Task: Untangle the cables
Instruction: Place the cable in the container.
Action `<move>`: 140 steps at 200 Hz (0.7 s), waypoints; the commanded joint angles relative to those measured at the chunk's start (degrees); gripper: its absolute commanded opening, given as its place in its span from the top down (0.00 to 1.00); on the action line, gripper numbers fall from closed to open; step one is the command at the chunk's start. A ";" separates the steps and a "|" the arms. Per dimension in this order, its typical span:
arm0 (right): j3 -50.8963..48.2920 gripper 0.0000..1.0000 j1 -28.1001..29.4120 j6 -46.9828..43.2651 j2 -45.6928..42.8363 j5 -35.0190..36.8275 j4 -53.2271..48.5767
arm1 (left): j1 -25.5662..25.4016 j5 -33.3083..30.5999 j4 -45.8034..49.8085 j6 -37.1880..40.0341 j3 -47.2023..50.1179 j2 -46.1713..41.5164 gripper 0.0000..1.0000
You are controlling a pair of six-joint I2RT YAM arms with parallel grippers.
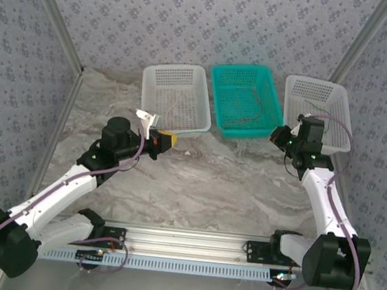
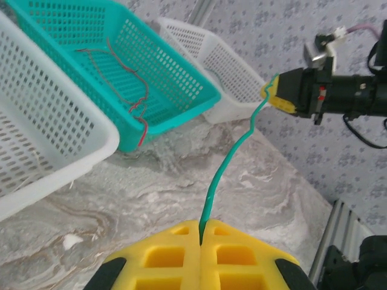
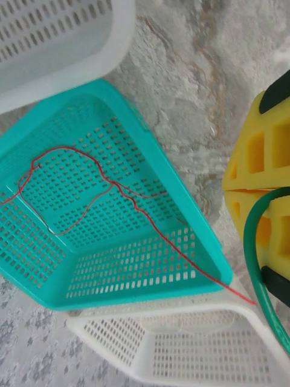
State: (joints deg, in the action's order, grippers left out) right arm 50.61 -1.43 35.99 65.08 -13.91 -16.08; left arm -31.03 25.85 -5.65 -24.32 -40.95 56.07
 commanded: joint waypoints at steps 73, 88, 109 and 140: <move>19.43 1.00 -10.29 27.04 9.71 13.01 -1.27 | 0.02 -2.47 -2.33 2.12 -1.25 -3.62 0.34; 23.06 1.00 -11.73 32.26 12.91 19.15 -5.76 | 0.00 -2.38 -2.18 1.91 -0.17 -4.67 0.33; 25.63 1.00 -14.15 33.36 16.98 21.95 -2.94 | -0.08 -2.71 -1.99 1.38 1.33 -6.33 0.31; 26.16 1.00 -17.30 36.62 22.02 24.71 2.41 | -0.18 -3.52 -1.78 0.98 2.66 -8.15 0.28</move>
State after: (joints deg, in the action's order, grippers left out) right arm 74.85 -16.32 67.40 83.79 5.91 -16.88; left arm -31.14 23.24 -7.27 -23.44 -39.29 49.58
